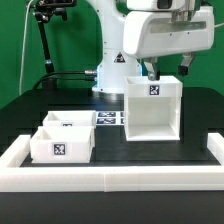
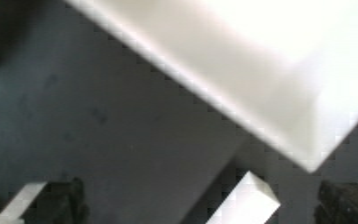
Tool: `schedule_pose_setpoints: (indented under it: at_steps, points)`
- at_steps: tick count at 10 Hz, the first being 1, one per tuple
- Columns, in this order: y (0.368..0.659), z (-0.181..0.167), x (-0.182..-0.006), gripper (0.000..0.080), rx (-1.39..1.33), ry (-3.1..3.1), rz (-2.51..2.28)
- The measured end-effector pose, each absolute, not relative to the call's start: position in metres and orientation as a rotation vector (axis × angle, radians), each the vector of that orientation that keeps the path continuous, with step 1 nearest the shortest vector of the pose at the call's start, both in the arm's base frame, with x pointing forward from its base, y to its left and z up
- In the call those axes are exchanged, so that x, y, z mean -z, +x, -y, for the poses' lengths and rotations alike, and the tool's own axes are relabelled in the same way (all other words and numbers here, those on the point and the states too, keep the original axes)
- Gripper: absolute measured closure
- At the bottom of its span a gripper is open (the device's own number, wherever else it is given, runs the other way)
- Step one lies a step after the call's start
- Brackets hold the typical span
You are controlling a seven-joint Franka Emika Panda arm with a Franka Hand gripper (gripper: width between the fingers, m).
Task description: Assemble drawer
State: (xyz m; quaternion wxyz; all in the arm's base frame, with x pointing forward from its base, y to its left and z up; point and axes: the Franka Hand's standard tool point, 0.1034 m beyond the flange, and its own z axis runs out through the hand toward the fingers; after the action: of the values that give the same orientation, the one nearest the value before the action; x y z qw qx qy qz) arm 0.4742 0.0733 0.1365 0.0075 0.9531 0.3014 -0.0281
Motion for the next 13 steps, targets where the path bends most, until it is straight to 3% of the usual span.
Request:
schedule_pose_setpoints:
  at_steps: [1, 5, 9, 13]
  points:
    - [0.472, -0.075, -0.144, 0.0150, 0.077, 2.973, -0.950]
    - [0.472, -0.075, -0.142, 0.0150, 0.079, 2.974, -0.949]
    - [0.428, -0.079, -0.128, 0.0150, 0.060, 3.077, -0.458]
    - [0.419, -0.087, -0.117, 0.0150, 0.093, 3.128, -0.267]
